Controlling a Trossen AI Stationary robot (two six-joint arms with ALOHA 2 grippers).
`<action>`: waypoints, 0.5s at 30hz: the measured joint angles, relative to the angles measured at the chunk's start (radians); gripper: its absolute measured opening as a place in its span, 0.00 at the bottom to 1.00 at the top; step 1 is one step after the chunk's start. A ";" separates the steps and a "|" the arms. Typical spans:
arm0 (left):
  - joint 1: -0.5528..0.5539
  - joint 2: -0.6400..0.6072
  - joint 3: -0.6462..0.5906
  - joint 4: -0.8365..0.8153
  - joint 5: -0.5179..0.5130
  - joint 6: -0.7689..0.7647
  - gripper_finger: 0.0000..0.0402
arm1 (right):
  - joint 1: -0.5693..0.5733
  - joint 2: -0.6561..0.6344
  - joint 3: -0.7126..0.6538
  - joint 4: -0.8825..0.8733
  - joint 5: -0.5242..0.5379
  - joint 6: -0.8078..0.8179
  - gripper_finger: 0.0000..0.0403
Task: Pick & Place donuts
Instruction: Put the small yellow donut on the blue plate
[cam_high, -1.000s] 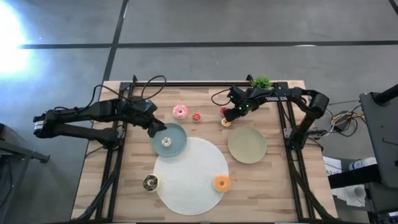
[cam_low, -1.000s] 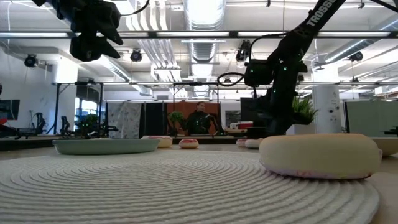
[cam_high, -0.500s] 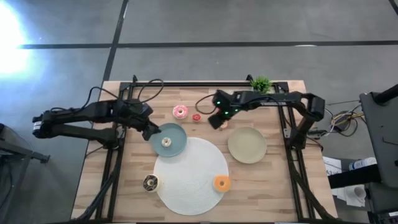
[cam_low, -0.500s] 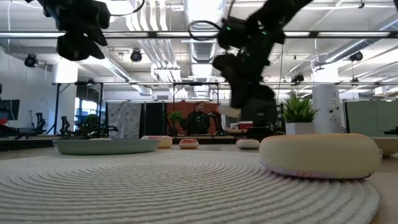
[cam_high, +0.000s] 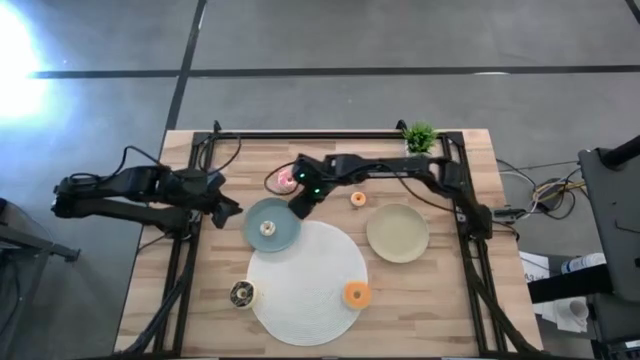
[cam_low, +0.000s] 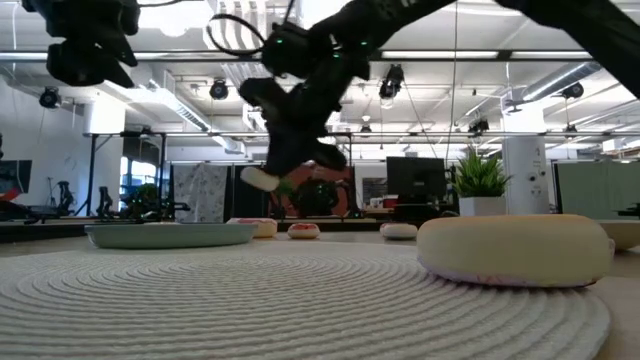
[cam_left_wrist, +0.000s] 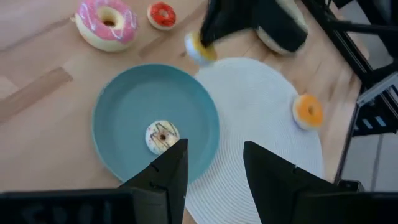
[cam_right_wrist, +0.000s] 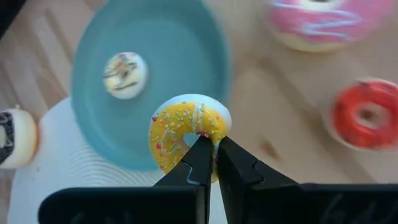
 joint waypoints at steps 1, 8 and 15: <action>-0.004 -0.005 0.000 -0.003 -0.013 -0.001 0.32 | 0.007 0.027 0.036 -0.019 -0.002 -0.008 0.03; -0.006 -0.024 0.000 -0.029 -0.063 0.005 0.32 | 0.047 0.196 0.273 -0.132 -0.022 -0.047 0.03; -0.006 -0.023 0.000 -0.028 -0.070 0.014 0.32 | 0.094 0.302 0.405 -0.200 -0.025 -0.123 0.03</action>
